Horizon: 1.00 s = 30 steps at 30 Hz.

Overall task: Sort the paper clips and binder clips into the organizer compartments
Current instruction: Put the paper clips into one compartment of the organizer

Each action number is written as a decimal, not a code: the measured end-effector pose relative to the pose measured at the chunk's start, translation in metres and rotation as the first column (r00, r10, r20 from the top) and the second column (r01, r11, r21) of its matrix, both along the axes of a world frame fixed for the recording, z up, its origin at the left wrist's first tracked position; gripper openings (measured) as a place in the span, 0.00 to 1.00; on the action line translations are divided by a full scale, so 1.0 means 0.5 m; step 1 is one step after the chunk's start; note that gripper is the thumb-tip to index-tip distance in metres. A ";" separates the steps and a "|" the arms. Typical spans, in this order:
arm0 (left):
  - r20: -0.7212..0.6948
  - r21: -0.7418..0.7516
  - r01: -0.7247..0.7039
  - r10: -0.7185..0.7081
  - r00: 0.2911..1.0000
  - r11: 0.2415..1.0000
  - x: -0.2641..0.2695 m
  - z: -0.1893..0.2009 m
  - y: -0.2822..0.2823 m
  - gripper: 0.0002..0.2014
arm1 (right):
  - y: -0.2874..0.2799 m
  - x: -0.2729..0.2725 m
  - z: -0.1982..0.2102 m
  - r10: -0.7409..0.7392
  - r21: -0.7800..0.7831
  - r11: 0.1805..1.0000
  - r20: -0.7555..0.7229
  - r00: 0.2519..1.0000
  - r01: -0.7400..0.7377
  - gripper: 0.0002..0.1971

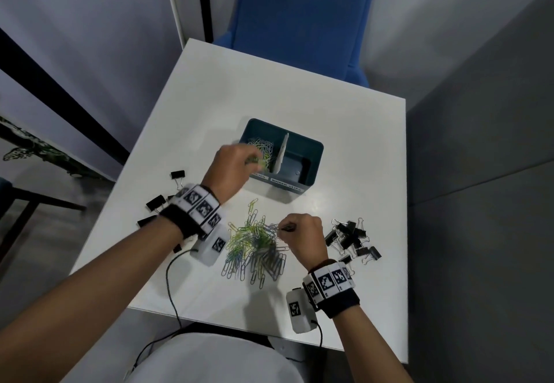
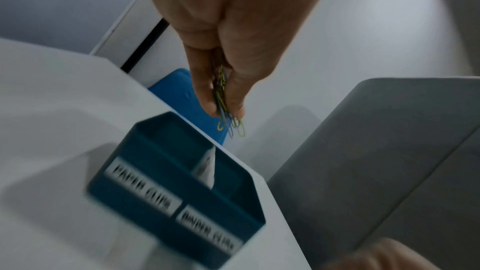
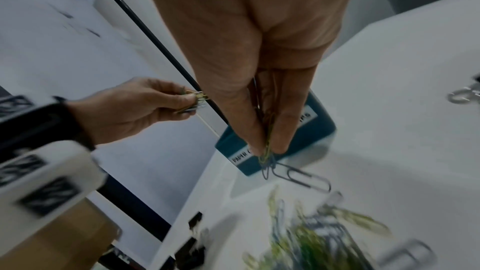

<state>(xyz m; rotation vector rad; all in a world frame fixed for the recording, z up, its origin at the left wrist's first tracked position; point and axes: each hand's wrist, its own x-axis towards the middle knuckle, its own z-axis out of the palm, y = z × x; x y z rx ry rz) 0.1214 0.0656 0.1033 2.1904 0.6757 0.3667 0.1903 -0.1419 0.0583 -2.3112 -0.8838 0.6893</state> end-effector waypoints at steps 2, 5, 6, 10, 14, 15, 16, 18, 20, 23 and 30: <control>0.015 0.028 -0.022 0.022 1.000 0.999 0.046 0.018 0.029 0.07 | 0.014 0.010 0.038 0.011 0.043 0.999 0.016 1.000 -0.011 0.06; -0.048 -0.059 -0.061 0.058 0.997 0.996 0.079 0.018 0.061 0.16 | 0.044 0.033 0.095 0.005 0.103 0.995 0.034 0.999 -0.008 0.05; -0.059 -0.086 -0.084 0.079 0.995 0.993 0.076 0.011 0.067 0.19 | 0.058 0.044 0.111 -0.002 0.130 0.992 0.035 0.999 -0.003 0.05; -0.116 -0.022 -0.216 0.213 0.970 0.976 0.012 -0.044 0.056 0.09 | 0.133 0.092 0.169 -0.019 0.236 0.972 0.072 0.997 0.001 0.06; -0.370 -0.043 -0.094 0.071 0.926 0.995 -0.071 -0.131 0.001 0.08 | 0.231 0.134 0.188 -0.031 0.265 0.964 0.167 0.986 -0.014 0.08; -0.428 -0.054 -0.051 0.023 0.904 0.997 -0.088 -0.150 -0.013 0.10 | 0.251 0.142 0.189 -0.028 0.251 0.968 0.178 0.984 -0.018 0.08; -0.481 -0.068 -0.019 -0.016 0.877 0.997 -0.104 -0.168 -0.026 0.13 | 0.265 0.149 0.187 -0.016 0.231 0.973 0.188 0.982 -0.028 0.08; -0.576 -0.079 0.012 -0.055 0.815 0.997 -0.126 -0.199 -0.046 0.19 | 0.271 0.155 0.181 0.021 0.164 0.985 0.223 0.975 -0.059 0.13; -0.629 -0.056 0.045 -0.070 0.775 0.997 -0.143 -0.224 -0.061 0.25 | 0.252 0.150 0.163 0.051 0.122 0.989 0.255 0.966 -0.084 0.20; -0.611 -0.006 0.151 -0.123 0.782 0.989 -0.162 -0.247 -0.083 0.30 | 0.190 0.116 0.101 0.124 0.061 0.988 0.205 0.971 -0.139 0.21; -0.635 -0.028 0.450 -0.363 0.681 0.893 -0.175 -0.235 -0.125 0.44 | 0.017 0.005 -0.071 0.400 -0.457 0.810 -0.030 0.916 -0.368 0.39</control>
